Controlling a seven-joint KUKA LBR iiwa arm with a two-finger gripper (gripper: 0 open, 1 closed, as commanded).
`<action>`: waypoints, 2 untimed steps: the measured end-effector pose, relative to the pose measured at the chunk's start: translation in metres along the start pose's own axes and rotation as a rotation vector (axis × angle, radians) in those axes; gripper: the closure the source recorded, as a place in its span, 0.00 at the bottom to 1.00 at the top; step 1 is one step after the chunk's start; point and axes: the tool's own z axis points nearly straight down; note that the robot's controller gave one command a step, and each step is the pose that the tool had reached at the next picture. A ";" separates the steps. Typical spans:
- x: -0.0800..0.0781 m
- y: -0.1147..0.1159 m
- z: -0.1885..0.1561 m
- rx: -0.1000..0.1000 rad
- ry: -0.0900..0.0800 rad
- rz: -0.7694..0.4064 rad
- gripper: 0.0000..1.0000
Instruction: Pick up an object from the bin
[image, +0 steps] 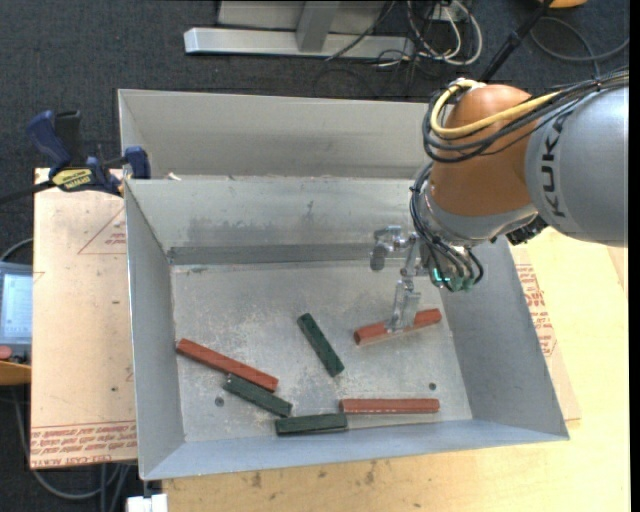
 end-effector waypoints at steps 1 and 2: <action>-0.009 -0.085 0.117 0.001 -0.002 0.068 0.00; -0.004 -0.088 0.080 0.001 -0.011 0.011 0.00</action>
Offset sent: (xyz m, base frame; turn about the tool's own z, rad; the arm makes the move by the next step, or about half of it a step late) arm 0.0097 -0.0827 -0.1122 0.0609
